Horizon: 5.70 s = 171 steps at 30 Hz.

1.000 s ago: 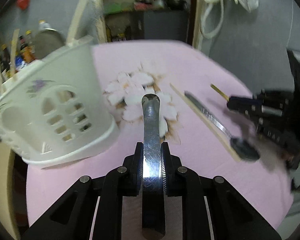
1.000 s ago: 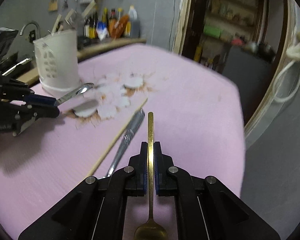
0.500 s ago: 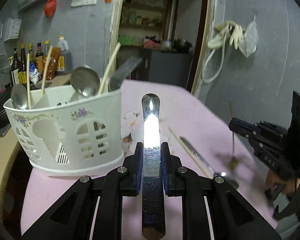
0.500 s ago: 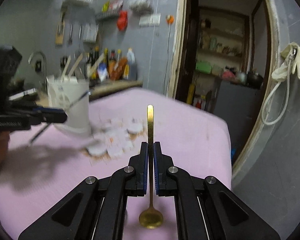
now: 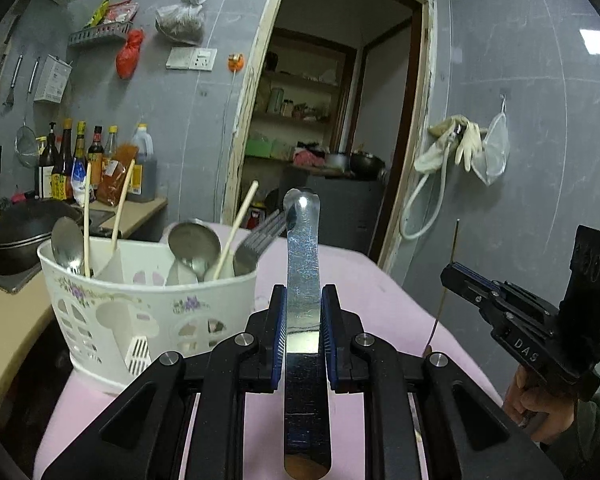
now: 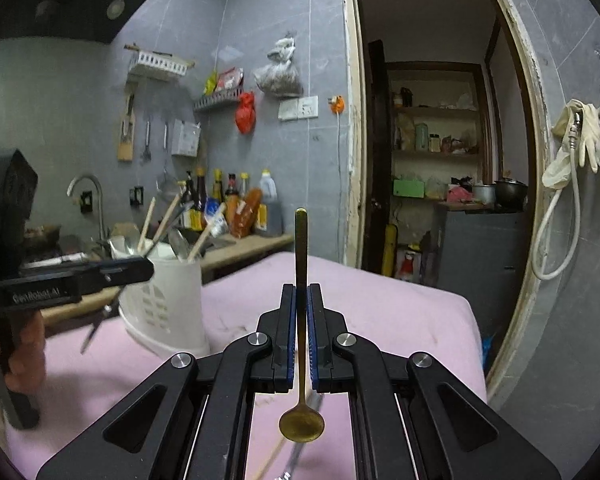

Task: Organize utensils
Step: 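Lift the gold spoon and the knife and carry both toward the caddy, then lower the gold spoon into the caddy and open the right gripper, then move both open grippers back over the silver spoon and chopstick on the cloth, then grasp the silver spoon with the right gripper while the left grasps the wooden chopstick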

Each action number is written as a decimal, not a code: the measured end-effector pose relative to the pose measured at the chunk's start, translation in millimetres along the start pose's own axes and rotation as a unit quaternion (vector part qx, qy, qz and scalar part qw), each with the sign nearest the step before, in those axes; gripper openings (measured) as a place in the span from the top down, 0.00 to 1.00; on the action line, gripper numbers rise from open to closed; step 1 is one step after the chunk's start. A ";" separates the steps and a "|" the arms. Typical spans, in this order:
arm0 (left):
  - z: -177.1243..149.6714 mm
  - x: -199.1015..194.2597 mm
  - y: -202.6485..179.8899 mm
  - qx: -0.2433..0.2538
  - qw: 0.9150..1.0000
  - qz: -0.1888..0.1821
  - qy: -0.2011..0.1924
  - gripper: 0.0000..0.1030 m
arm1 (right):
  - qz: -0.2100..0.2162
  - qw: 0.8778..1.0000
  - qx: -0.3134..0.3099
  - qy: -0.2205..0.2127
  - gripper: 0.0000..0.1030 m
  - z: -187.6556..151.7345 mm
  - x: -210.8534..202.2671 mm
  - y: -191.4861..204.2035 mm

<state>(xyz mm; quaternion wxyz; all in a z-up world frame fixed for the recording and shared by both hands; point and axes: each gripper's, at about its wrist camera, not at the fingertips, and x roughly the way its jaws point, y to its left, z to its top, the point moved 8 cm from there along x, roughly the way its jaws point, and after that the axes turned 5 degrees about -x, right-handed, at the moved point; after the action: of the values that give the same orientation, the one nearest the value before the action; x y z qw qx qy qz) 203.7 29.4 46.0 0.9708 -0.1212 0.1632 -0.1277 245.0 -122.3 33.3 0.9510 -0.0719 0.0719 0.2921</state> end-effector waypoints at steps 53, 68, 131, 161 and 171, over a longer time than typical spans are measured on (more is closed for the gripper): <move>81.0 -8.5 177.3 -0.106 0.962 0.135 -0.213 0.86 | 0.121 0.987 0.077 -0.078 0.97 72.5 124.1 98.6; 57.0 -7.9 157.3 -0.072 0.976 0.117 -0.171 0.86 | 0.131 0.986 0.079 -0.067 0.95 58.8 125.9 102.5; -81.3 92.9 -11.2 0.053 0.967 0.068 0.239 0.05 | 0.009 0.958 0.018 0.287 0.43 -114.9 17.1 -23.7; -111.2 144.6 -56.2 0.077 0.929 -0.002 0.362 0.62 | -0.043 0.941 -0.064 0.329 0.98 -134.6 11.7 -38.0; -116.7 170.6 -57.7 0.056 0.919 0.017 0.390 0.90 | -0.025 0.947 -0.017 0.321 0.97 -136.1 11.6 -42.0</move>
<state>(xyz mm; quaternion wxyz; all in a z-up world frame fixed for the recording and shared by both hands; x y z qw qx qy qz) 307.0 -96.3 -93.9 0.8376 -0.0047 0.5233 -0.1570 265.4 -174.7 -98.1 0.8832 -0.1794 0.3666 0.2309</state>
